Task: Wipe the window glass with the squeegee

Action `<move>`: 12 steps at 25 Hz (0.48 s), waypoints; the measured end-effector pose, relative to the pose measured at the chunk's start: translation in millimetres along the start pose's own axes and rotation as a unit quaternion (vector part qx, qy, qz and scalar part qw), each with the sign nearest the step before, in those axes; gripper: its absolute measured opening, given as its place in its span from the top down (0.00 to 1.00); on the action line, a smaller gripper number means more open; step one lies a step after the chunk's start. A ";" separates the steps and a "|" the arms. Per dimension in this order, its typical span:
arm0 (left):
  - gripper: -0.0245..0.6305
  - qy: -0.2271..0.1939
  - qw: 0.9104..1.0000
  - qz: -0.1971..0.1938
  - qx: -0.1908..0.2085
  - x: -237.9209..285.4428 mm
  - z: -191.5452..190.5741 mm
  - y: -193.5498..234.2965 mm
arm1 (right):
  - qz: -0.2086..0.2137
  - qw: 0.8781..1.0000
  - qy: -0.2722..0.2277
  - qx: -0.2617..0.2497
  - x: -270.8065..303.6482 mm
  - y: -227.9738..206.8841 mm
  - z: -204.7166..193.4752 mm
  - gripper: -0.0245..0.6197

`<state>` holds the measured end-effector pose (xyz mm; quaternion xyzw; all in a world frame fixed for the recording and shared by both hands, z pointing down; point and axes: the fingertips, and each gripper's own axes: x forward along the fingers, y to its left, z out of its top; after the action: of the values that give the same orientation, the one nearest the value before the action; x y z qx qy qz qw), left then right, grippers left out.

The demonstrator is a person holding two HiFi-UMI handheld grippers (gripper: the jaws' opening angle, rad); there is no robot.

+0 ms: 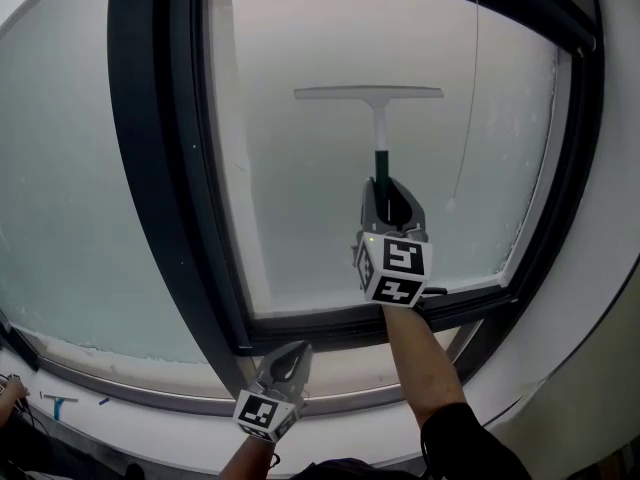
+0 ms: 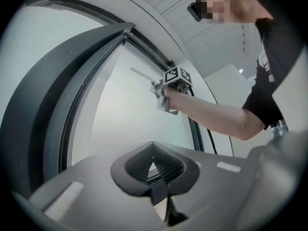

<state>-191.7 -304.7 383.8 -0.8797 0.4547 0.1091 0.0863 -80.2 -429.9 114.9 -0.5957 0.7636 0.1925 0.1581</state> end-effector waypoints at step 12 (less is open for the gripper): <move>0.97 0.009 1.000 0.003 0.003 -3.3 -1.0 6.9 | 0.005 1.000 0.011 0.014 -11.1 4.3 -22.0 0.82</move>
<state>-199.1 -306.3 385.4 -0.8790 0.4587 0.0999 0.0841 -82.0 -430.1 139.9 -0.5918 0.7708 0.1763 0.1569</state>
